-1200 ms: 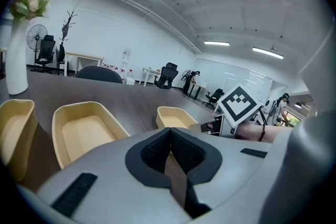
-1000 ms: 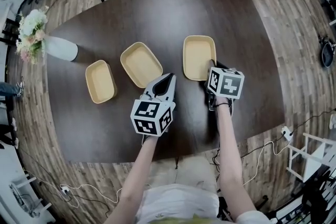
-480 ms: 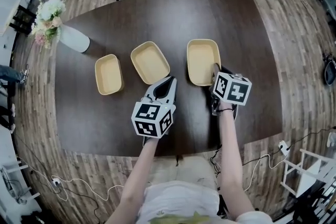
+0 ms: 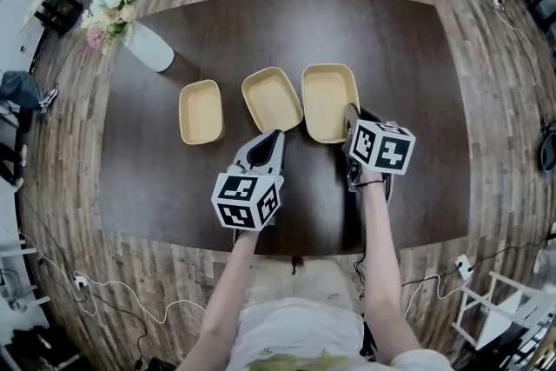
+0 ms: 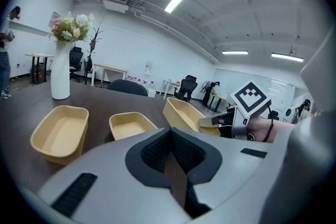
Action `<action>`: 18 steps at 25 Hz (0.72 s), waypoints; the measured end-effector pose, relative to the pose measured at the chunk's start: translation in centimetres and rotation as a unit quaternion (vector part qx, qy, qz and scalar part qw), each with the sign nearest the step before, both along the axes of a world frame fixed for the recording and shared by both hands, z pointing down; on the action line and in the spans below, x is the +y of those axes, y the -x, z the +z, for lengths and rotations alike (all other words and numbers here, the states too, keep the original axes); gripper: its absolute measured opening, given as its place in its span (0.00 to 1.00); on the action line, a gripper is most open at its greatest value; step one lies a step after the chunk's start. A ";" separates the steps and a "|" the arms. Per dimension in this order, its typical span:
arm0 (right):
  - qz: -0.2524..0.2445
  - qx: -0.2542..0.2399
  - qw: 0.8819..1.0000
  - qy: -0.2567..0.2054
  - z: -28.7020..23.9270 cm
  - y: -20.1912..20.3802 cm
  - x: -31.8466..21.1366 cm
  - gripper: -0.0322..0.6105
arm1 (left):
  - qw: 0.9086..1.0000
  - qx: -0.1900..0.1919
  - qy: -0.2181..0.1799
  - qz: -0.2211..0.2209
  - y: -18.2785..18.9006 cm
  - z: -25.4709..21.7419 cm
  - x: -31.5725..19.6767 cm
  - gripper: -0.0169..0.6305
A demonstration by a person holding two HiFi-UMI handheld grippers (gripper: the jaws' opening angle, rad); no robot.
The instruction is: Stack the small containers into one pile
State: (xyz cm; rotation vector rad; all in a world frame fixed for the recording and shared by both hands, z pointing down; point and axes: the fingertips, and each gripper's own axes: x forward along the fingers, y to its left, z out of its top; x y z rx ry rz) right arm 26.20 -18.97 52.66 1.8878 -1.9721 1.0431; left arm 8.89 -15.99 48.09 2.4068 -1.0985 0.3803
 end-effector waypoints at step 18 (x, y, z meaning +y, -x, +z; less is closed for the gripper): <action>-0.109 0.010 0.994 -0.004 -0.7 9.5 -5.6 0.09 | 0.997 0.005 0.013 -0.071 7.5 0.4 -1.7 0.06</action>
